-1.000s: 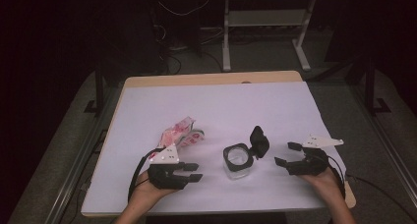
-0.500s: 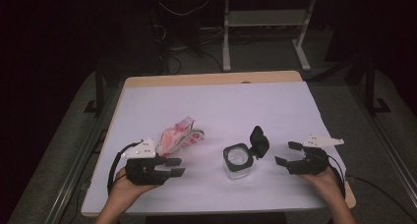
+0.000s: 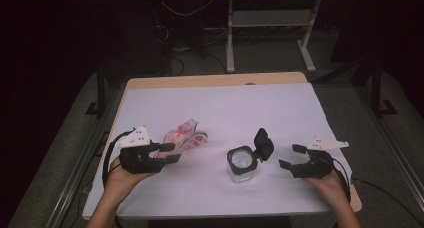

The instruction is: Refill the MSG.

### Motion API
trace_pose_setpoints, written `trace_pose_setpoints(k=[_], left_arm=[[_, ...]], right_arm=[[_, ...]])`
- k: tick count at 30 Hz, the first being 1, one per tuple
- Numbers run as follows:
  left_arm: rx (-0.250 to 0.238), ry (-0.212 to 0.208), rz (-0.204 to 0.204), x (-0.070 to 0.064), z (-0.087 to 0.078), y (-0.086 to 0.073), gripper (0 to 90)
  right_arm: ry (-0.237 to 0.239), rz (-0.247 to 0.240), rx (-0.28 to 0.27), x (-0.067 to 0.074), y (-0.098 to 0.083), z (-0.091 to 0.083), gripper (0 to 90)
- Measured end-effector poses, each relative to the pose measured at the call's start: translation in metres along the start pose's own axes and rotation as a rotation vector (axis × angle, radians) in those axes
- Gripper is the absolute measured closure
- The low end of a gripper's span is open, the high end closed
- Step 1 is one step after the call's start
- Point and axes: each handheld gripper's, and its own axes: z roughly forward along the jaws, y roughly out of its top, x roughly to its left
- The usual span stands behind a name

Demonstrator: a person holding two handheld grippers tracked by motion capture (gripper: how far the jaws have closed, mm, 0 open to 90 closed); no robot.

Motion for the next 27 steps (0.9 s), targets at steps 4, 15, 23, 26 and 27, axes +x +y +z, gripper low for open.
trace_pose_setpoints(k=[4, 15, 23, 26, 27], left_arm=[[-0.014, 0.006, 0.010, 0.005, 0.007, 0.007, 51.9], [0.004, 0.031, 0.051, 0.008, 0.038, 0.021, 51.2], [0.008, 0.050, 0.061, 0.008, 0.046, 0.022, 64.3], [-0.013, 0.039, 0.033, 0.010, 0.045, 0.020, 71.2], [-0.018, 0.040, 0.037, 0.011, 0.045, 0.020, 73.2]], right_arm=[[-0.002, 0.002, -0.004, -0.001, 0.000, -0.002, 15.5], [-0.009, 0.013, -0.012, -0.003, -0.002, -0.005, 15.5], [-0.012, 0.019, -0.018, -0.004, -0.002, -0.007, 15.5], [-0.010, 0.017, -0.016, -0.004, -0.002, -0.006, 15.5], [-0.007, 0.015, -0.013, -0.004, -0.002, -0.006, 15.5]])
